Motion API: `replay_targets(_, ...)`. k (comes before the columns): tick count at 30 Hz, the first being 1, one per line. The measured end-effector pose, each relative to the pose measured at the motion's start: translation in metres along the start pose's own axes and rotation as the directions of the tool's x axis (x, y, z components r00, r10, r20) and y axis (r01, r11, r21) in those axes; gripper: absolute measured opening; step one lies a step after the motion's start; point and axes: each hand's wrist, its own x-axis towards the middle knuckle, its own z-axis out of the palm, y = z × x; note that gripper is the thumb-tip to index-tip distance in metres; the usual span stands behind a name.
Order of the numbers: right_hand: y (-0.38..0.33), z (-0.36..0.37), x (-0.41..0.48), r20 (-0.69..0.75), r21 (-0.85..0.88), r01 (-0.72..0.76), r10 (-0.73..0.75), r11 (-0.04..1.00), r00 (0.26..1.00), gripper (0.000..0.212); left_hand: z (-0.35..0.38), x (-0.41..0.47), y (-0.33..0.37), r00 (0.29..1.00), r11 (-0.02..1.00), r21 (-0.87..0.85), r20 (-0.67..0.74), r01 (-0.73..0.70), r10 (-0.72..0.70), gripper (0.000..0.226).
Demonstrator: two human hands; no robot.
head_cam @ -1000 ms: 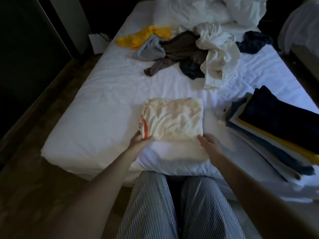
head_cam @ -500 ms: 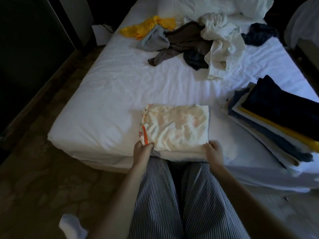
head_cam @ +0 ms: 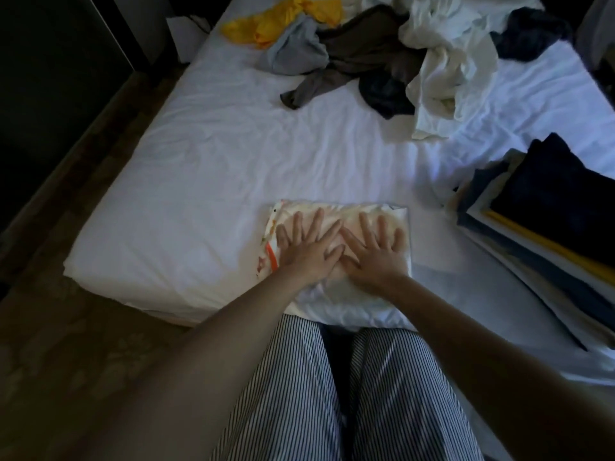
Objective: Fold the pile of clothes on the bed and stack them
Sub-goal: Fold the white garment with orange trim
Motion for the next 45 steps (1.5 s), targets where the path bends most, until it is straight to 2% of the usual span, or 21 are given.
replay_targets(2, 0.001, 0.0, 0.01, 0.04, 0.062, -0.04, 0.037, 0.997, 0.998, 0.062, 0.006, 0.008, -0.007, 0.999, 0.999, 0.029, 0.015, 0.045, -0.045, 0.057)
replay_targets(5, 0.008, -0.002, 0.02, 0.029, 0.167, -0.186, 0.184, 0.968, 0.983, 0.058, 0.011, 0.011, -0.007, 0.995, 0.997, -0.008, -0.056, 0.077, -0.078, 0.059)
replay_targets(8, 0.032, -0.007, 0.021, 0.036, 0.263, -0.306, 0.308, 0.915, 0.951, 0.054, 0.004, 0.018, -0.019, 0.975, 0.98, -0.052, -0.105, 0.193, -0.197, 0.057)
replay_targets(10, 0.046, -0.01, 0.015, 0.078, 0.303, -0.348, 0.341, 0.887, 0.937, 0.054, -0.006, 0.02, -0.029, 0.958, 0.957, -0.094, -0.064, 0.273, -0.279, 0.058)
replay_targets(12, 0.051, -0.011, 0.01, 0.067, 0.423, -0.352, 0.358, 0.835, 0.931, 0.057, -0.012, 0.021, -0.034, 0.94, 0.922, -0.206, -0.029, 0.328, -0.341, 0.062)
replay_targets(13, 0.05, -0.01, 0.006, 0.017, 0.519, -0.338, 0.386, 0.785, 0.922, 0.058, -0.015, 0.019, -0.034, 0.918, 0.885, -0.288, -0.05, 0.365, -0.394, 0.068)
replay_targets(15, 0.043, -0.015, -0.004, -0.096, 0.729, -0.281, 0.499, 0.625, 0.861, 0.057, -0.017, 0.012, -0.031, 0.813, 0.75, -0.475, -0.115, 0.459, -0.571, 0.082)
replay_targets(17, 0.031, -0.019, -0.015, -0.053, 0.867, -0.257, 0.591, 0.427, 0.805, 0.038, -0.018, -0.002, -0.03, 0.695, 0.607, -0.591, -0.106, 0.531, -0.711, 0.087)
replay_targets(18, 0.027, -0.02, -0.017, -0.01, 0.894, -0.254, 0.582, 0.37, 0.813, 0.022, -0.018, -0.009, -0.032, 0.67, 0.566, -0.619, -0.085, 0.545, -0.738, 0.084)
replay_targets(19, 0.022, -0.022, -0.019, 0.025, 0.908, -0.251, 0.555, 0.335, 0.831, 0.017, -0.019, -0.015, -0.035, 0.678, 0.552, -0.64, -0.064, 0.535, -0.732, 0.08)
replay_targets(21, 0.018, -0.025, -0.019, 0.084, 0.934, -0.246, 0.512, 0.258, 0.855, 0.023, -0.02, -0.022, -0.045, 0.732, 0.549, -0.686, -0.034, 0.478, -0.68, 0.071)
replay_targets(23, 0.017, -0.028, -0.019, 0.179, 0.946, -0.29, 0.507, 0.148, 0.843, 0.029, -0.023, -0.026, -0.05, 0.783, 0.513, -0.743, 0.024, 0.431, -0.622, 0.065)
replay_targets(25, 0.018, -0.033, -0.024, 0.284, 0.936, -0.35, 0.524, 0.028, 0.803, 0.034, -0.028, -0.031, -0.046, 0.815, 0.396, -0.816, 0.15, 0.422, -0.559, 0.058)
replay_targets(26, 0.018, -0.036, -0.028, 0.313, 0.929, -0.369, 0.516, 0.007, 0.797, 0.033, -0.029, -0.034, -0.041, 0.826, 0.327, -0.845, 0.211, 0.423, -0.523, 0.05)
replay_targets(28, 0.02, -0.043, -0.037, 0.287, 0.945, -0.327, 0.502, -0.009, 0.816, 0.031, -0.036, -0.041, -0.03, 0.835, 0.235, -0.882, 0.258, 0.409, -0.487, 0.033)
replay_targets(32, 0.037, -0.073, -0.055, 0.211, 0.975, -0.219, 0.535, -0.049, 0.818, 0.028, -0.06, -0.044, -0.009, 0.87, 0.153, -0.936, 0.223, 0.317, -0.44, 0.022)
replay_targets(35, 0.057, -0.101, -0.069, 0.095, 0.995, -0.063, 0.554, -0.077, 0.827, 0.025, -0.082, -0.038, 0.017, 0.911, 0.112, -0.97, 0.16, 0.217, -0.379, 0.014)
replay_targets(39, 0.089, -0.131, -0.089, -0.013, 0.996, 0.061, 0.562, -0.066, 0.827, 0.019, -0.111, -0.025, 0.066, 0.945, 0.109, -0.987, 0.078, 0.118, -0.318, 0.011)
replay_targets(45, 0.163, -0.168, -0.119, -0.064, 0.996, 0.091, 0.678, -0.003, 0.733, 0.028, -0.141, 0.009, 0.149, 0.986, 0.174, -0.981, 0.058, 0.085, -0.155, 0.011)
